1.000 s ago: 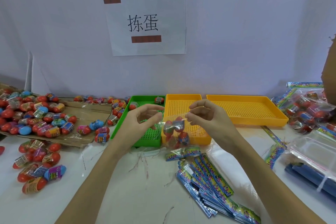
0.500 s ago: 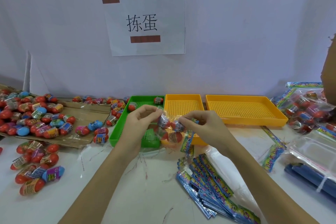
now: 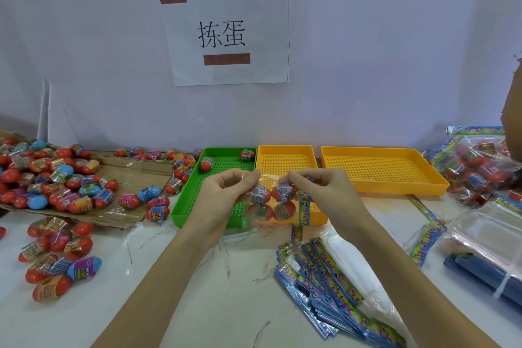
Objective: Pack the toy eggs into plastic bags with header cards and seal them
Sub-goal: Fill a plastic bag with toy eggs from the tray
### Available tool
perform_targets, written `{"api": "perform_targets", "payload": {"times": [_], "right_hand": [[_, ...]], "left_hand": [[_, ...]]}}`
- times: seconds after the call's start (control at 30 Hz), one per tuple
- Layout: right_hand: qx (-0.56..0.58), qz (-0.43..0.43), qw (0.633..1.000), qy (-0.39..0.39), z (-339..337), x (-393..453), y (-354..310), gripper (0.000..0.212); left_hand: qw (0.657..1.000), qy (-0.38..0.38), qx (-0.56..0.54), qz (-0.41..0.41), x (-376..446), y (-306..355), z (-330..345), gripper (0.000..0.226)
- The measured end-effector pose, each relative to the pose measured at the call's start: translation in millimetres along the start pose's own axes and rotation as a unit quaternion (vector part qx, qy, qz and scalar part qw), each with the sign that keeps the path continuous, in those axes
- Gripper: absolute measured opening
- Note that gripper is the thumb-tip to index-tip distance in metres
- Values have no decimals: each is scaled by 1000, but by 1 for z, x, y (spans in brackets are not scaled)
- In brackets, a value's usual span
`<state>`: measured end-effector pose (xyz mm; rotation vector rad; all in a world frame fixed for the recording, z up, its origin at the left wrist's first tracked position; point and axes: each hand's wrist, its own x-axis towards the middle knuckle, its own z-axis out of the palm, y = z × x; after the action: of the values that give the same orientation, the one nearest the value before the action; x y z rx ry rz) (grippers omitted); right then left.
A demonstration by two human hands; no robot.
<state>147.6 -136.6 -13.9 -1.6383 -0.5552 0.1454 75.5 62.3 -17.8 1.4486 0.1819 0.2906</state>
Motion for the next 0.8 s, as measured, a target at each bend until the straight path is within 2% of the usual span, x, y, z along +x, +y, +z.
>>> {"api": "perform_targets", "payload": {"times": [0.13, 0.27, 0.4, 0.5, 0.7, 0.73, 0.8], "right_hand": [[0, 1, 1000, -4, 2, -1, -5, 17], [-6, 3, 1000, 17, 2, 0, -2, 22], [15, 24, 1000, -9, 0, 0, -3, 25], [-8, 38, 998, -43, 3, 0, -2, 22], [68, 65, 995, 39, 5, 1, -2, 25], [99, 74, 991, 42, 4, 2, -2, 27], [175, 105, 979, -10, 3, 3, -3, 37]], "left_hand": [[999, 39, -27, -7, 1, -1, 2, 21], [1000, 0, 21, 4, -2, 0, 3, 43], [997, 40, -61, -18, -1, 1, 1, 22], [989, 68, -125, -43, 0, 3, -1, 20], [982, 110, -150, -43, 0, 4, 2, 22], [978, 123, -164, -38, 0, 4, 4, 23], [972, 140, -190, -22, -1, 2, 6, 25]]}}
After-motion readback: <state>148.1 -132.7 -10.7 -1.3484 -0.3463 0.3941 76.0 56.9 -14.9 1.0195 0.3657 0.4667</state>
